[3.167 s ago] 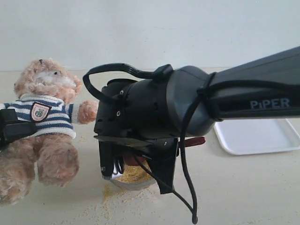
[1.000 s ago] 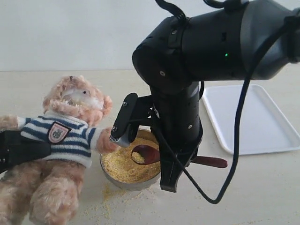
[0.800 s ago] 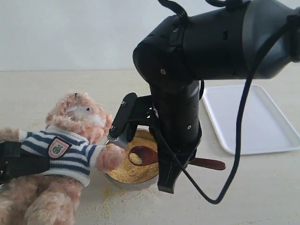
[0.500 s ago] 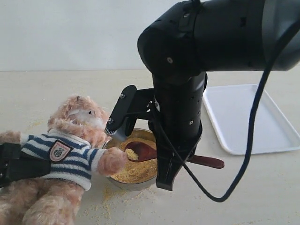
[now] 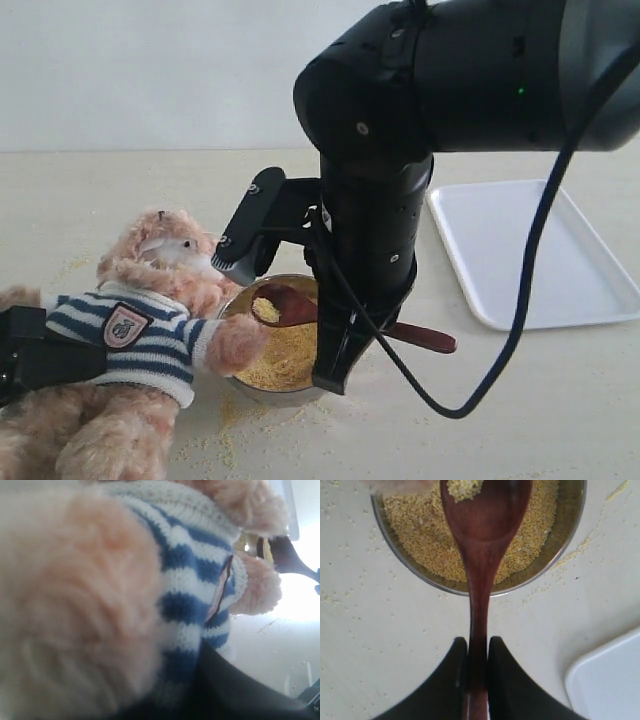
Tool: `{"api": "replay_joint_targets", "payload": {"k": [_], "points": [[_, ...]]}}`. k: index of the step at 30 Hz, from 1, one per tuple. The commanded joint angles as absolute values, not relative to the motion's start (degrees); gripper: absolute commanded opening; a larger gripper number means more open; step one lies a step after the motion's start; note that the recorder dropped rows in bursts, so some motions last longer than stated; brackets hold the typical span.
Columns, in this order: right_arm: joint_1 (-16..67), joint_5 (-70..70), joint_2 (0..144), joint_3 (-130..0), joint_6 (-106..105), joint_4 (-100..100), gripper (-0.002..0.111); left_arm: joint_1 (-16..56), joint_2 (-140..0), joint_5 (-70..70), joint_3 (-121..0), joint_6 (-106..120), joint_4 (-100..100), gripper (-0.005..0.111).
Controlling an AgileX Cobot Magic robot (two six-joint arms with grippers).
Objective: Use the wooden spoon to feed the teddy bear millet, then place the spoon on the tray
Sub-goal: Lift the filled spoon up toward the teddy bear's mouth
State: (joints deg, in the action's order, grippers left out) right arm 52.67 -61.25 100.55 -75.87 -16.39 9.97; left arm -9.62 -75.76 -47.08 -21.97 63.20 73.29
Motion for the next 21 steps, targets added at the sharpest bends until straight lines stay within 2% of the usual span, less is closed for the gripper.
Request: {"api": "replay_joint_targets", "payload": {"k": [1,9,13,21], "points": [[52.53,-62.63,99.91,-76.17,-16.49,11.61,0.0,-9.71,-75.73,-48.48,-21.76,62.59,75.8,0.005],[49.62,-58.2,99.91,-76.17,-13.7,12.4,0.0,-9.71,-75.73,-51.11,-21.76,63.09,72.56,0.005],[47.02,-59.62,98.49,-76.17,-14.1,9.31,0.0,-9.71,-75.73,-54.37,-21.76,60.57,69.1,0.005],[46.88,-61.13,93.16,-76.17,-14.67,9.44,0.0,-9.71,-75.73,-52.71,-21.76,56.38,67.06,0.005]]}}
